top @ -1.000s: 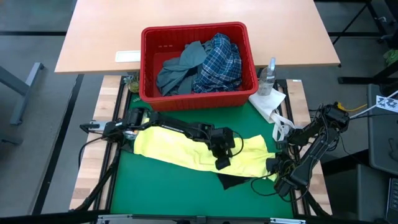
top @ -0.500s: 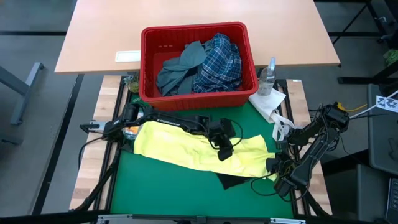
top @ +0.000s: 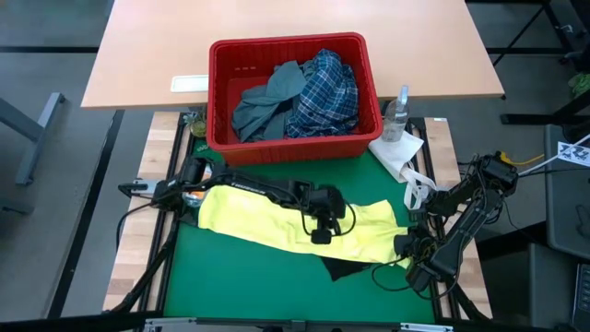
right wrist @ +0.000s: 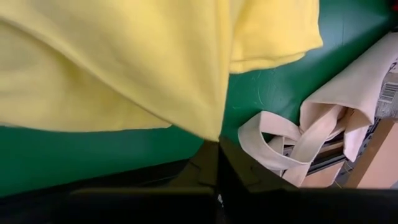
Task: Fold Laundry from Bin
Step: Fold the yellow shirt
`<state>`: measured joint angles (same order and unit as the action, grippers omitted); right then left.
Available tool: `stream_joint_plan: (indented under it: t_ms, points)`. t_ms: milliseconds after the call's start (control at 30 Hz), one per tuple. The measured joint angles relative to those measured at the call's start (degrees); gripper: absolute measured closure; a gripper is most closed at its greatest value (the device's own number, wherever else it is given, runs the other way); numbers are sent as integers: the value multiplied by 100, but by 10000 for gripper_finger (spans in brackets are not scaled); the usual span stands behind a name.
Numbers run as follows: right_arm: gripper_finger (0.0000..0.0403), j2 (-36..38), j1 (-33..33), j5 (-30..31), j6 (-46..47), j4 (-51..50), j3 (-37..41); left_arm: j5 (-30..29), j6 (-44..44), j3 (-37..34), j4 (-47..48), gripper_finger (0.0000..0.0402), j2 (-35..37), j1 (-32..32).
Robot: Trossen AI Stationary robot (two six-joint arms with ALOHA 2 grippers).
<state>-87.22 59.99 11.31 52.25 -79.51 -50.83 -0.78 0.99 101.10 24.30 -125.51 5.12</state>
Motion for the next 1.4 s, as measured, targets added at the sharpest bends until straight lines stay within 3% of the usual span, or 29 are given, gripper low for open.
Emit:
stream_joint_plan:
  t_ms: [467, 967, 1200, 1400]
  points:
    - [400, 0, 0, 0, -2, 61, -2, -472, 627, -13, -369, 289, -256, 142]
    - [400, 0, 0, 0, -2, 72, -2, -492, 726, -2, -603, 293, -491, 142]
    - [400, 0, 0, -354, 264, -71, -2, -2093, 702, -2, -614, 392, -492, 153]
    - [400, 0, 0, -593, 577, -200, -2, -2524, 734, -2, -545, 400, -490, 166]
